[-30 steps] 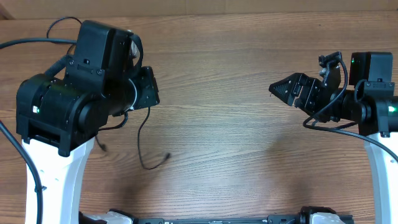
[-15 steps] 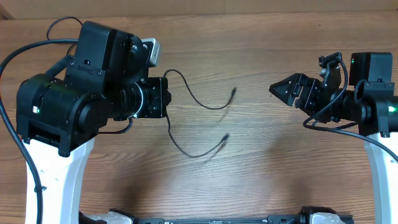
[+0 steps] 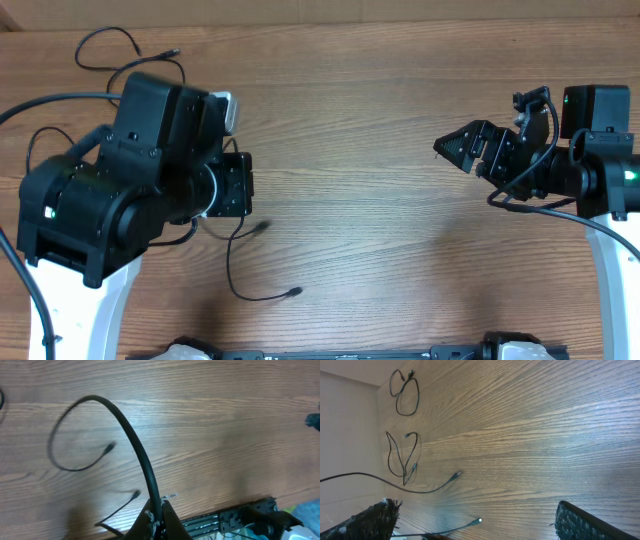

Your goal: Untangle cables

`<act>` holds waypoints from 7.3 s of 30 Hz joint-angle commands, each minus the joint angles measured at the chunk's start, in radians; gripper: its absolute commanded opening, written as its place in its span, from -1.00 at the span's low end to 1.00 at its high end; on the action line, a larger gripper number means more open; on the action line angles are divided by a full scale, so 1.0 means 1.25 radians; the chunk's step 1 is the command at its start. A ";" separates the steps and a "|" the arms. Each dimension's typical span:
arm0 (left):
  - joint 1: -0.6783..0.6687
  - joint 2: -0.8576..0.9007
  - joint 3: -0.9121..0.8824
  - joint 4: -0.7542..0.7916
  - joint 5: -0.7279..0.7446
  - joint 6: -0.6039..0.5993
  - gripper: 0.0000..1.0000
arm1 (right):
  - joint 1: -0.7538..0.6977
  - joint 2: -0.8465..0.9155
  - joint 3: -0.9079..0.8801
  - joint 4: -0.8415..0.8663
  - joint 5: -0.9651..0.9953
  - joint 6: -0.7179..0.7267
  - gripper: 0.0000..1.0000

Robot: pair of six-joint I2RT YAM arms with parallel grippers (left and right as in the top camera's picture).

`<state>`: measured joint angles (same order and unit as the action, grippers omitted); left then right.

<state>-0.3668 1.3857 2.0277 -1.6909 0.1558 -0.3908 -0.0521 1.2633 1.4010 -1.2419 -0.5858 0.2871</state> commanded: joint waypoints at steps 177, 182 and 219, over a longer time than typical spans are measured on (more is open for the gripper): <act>0.961 0.040 -0.499 0.684 0.096 0.195 -0.92 | -0.003 0.048 0.011 0.010 0.022 -0.024 1.00; 0.910 0.081 -0.550 0.542 0.052 0.145 -0.91 | -0.003 0.048 0.011 0.011 0.022 -0.024 1.00; 0.894 0.408 -0.625 0.600 -0.133 -0.186 -0.91 | -0.003 0.048 0.011 -0.004 0.022 -0.021 1.00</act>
<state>0.7528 1.8877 1.2495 -0.9455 0.0093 -0.6117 -0.0517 1.3205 1.4010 -1.2495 -0.5678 0.2619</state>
